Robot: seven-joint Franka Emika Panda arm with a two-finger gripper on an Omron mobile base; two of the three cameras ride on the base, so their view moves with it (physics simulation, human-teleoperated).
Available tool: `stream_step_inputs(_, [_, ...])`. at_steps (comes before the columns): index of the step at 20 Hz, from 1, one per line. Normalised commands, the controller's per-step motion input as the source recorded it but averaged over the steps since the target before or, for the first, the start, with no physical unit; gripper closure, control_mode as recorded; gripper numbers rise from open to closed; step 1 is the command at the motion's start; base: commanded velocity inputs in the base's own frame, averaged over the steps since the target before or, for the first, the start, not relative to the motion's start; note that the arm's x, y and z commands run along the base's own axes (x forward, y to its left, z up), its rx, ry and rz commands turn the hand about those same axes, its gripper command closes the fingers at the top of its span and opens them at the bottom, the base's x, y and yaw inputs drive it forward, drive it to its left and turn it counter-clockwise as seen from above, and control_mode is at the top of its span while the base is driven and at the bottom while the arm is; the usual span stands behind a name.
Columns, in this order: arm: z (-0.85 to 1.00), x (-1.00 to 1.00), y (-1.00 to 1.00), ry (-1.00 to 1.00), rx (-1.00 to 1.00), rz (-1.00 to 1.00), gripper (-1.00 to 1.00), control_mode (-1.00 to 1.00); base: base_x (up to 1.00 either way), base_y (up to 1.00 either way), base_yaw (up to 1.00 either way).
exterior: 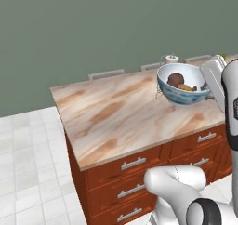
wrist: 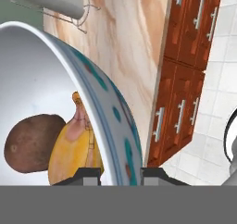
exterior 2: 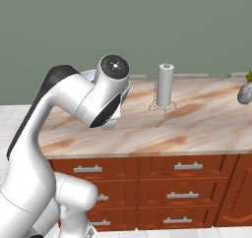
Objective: The microwave is finished heating the chicken drumstick and potato. Take the bowl containing the food and place it on the dining counter.
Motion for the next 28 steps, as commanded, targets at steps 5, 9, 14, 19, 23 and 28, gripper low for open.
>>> stream_step_inputs(5, [-0.03, 0.34, 0.26, 0.00, -0.01, 0.06, 1.00, -1.00, 0.05, 0.14, 0.07])
stream_step_inputs(9, [-0.42, 0.99, 0.31, 0.03, -0.03, 0.07, 1.00, -1.00, 0.00, 0.00, 0.00])
stream_step_inputs(14, [-0.72, 1.00, 0.16, 0.04, -0.05, 0.09, 1.00, -1.00, 0.00, 0.00, 0.00])
stream_step_inputs(19, [-0.82, 1.00, 0.16, 0.00, -0.18, 0.01, 1.00, -1.00, 0.00, 0.00, 0.00])
stream_step_inputs(23, [-0.55, 1.00, 0.47, 0.09, -0.17, -0.03, 1.00, -1.00, 0.00, 0.00, 0.00])
stream_step_inputs(28, [-0.19, 0.45, 0.20, 0.17, -0.01, -0.02, 1.00, -1.00, 0.00, 0.00, 0.00])
